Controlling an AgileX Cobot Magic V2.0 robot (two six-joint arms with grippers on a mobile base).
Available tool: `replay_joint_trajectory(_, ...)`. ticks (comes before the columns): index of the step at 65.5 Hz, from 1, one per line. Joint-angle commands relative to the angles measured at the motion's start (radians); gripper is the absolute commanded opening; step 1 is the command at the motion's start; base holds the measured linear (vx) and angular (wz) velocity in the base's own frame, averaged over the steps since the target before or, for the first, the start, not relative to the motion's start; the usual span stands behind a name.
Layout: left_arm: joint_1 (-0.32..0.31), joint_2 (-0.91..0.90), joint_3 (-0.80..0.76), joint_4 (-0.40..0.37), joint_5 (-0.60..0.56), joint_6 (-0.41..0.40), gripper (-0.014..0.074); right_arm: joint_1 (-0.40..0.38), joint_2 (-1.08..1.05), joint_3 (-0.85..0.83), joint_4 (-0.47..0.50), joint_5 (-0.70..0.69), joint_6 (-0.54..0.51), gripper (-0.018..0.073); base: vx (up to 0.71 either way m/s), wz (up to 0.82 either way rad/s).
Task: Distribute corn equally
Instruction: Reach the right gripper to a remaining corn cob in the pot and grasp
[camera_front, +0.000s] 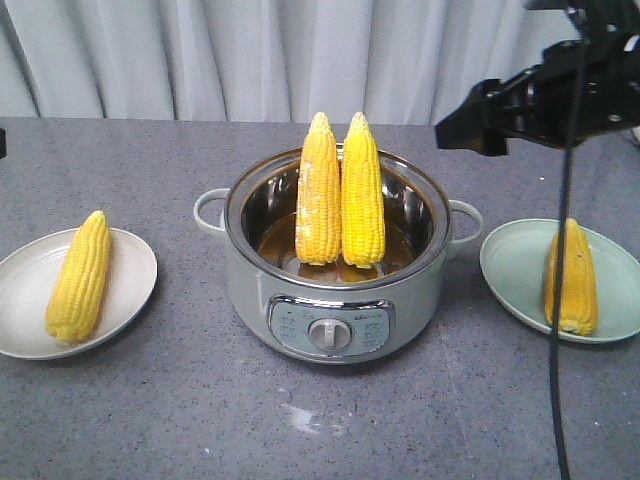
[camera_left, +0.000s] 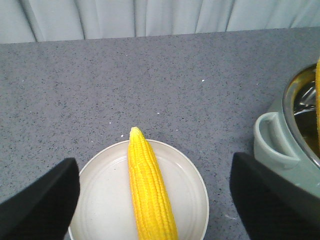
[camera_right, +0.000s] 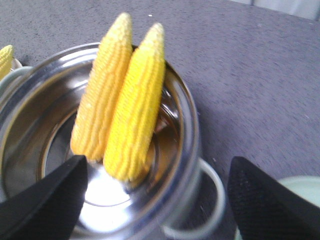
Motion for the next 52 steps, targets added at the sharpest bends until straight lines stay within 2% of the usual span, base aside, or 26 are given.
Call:
replay_joint_trajectory(1,0.001,-0.016,-0.024,-0.010,-0.074,-0.011,0.0590,0.056,0.062,-0.110,-0.059,-0.079,0.071,0.0562,0.00,0.00)
replay_joint_trajectory(11,0.001,-0.016,-0.024,-0.010,-0.074,-0.011,0.0590,0.116,0.218,-0.268,-0.116,-0.079,0.130,0.0562,0.00,0.00)
replay_joint_trajectory(22,0.001,-0.016,-0.024,-0.010,-0.074,-0.011,0.0590,0.127,0.346,-0.401,-0.095,-0.067,0.172,0.0562,0.00,0.00)
replay_joint_trajectory(52,0.001,-0.016,-0.024,-0.008,-0.083,-0.011,0.0590,0.127,0.434,-0.439,-0.091,-0.088,0.175,0.0562,0.00,0.00)
